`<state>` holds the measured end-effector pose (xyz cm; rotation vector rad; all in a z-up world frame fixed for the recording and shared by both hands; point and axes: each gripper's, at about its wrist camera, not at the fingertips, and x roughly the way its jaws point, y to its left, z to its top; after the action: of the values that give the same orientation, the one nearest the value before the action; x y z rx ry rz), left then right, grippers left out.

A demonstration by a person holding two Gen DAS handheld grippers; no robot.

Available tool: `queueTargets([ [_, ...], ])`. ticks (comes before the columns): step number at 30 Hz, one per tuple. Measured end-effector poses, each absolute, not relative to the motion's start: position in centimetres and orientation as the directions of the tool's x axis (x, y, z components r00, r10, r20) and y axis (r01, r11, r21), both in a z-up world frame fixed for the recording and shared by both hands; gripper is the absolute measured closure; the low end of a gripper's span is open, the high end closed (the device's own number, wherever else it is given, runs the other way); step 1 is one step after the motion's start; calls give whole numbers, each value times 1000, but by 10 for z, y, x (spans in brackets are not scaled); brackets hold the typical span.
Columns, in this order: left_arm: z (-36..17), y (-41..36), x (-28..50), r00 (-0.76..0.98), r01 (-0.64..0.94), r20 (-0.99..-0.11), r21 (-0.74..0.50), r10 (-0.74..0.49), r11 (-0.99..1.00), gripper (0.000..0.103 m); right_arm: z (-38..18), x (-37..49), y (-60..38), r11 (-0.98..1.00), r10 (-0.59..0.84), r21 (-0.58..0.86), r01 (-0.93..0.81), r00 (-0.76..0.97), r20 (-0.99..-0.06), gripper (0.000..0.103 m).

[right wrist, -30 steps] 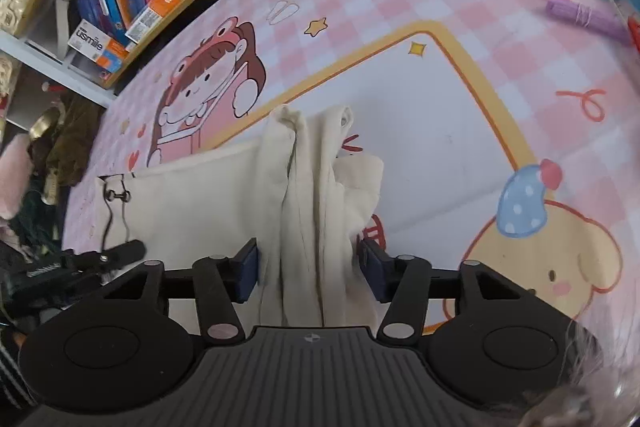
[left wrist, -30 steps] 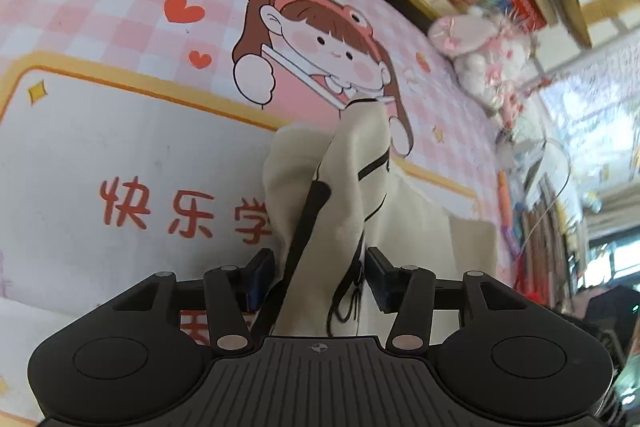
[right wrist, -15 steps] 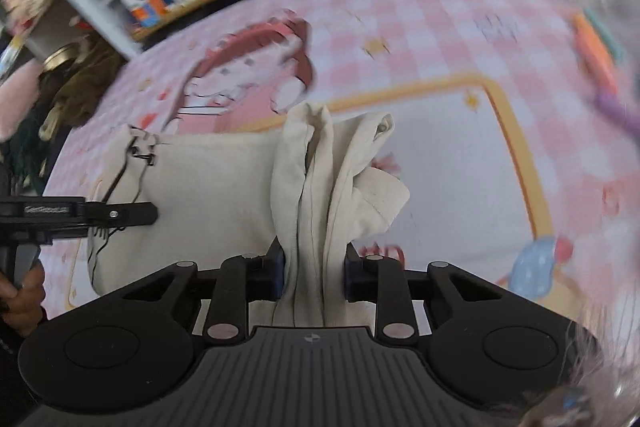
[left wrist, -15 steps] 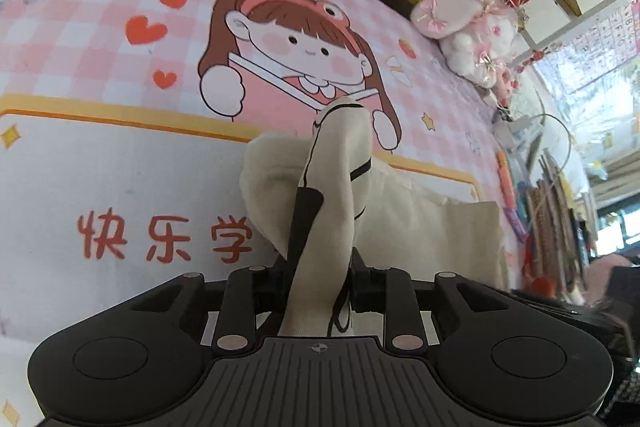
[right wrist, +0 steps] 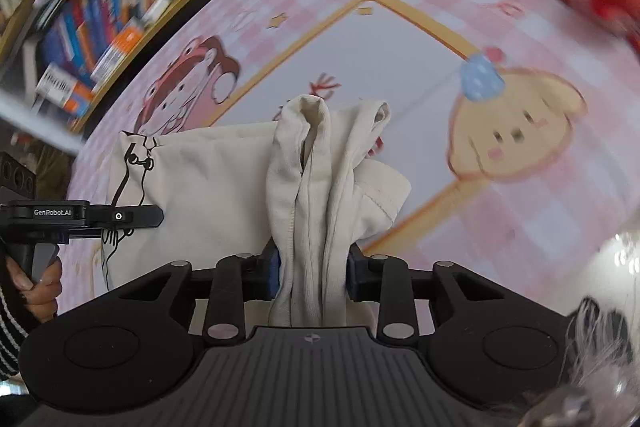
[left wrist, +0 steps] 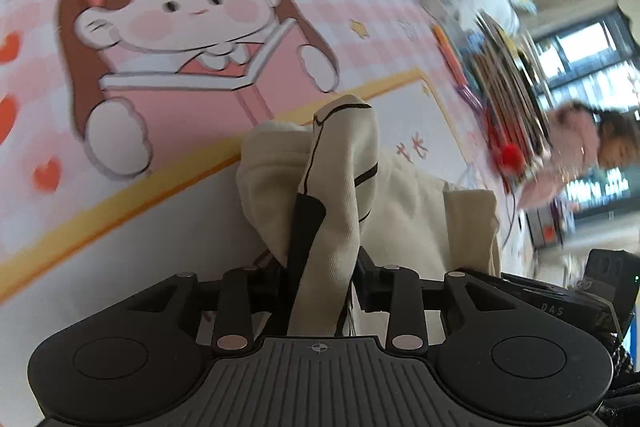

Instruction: Fold clothes

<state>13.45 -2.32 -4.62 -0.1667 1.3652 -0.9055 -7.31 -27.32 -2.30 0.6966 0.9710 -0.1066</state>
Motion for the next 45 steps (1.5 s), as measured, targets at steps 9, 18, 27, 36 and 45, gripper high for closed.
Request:
queueTargets([
  [9, -42, -30, 123, -13, 495, -767, -562, -641, 663, 62, -23, -85, -260, 743, 128, 476, 470, 598, -791, 70],
  [18, -40, -30, 119, 16, 491, -763, -557, -646, 670, 57, -23, -85, -259, 736, 120, 478, 480, 602, -789, 70],
  [27, -30, -27, 97, 110, 549, -758, -493, -643, 675, 83, -14, -76, -249, 853, 72, 367, 371, 612, -788, 79],
  [36, -45, -10, 89, 156, 388, -731, -573, -664, 722, 62, -12, -67, -266, 885, 86, 329, 328, 582, -809, 54],
  [45, -54, -7, 87, 181, 277, -706, -631, -685, 724, 75, -29, -67, -292, 782, 294, 531, 327, 558, -776, 76],
])
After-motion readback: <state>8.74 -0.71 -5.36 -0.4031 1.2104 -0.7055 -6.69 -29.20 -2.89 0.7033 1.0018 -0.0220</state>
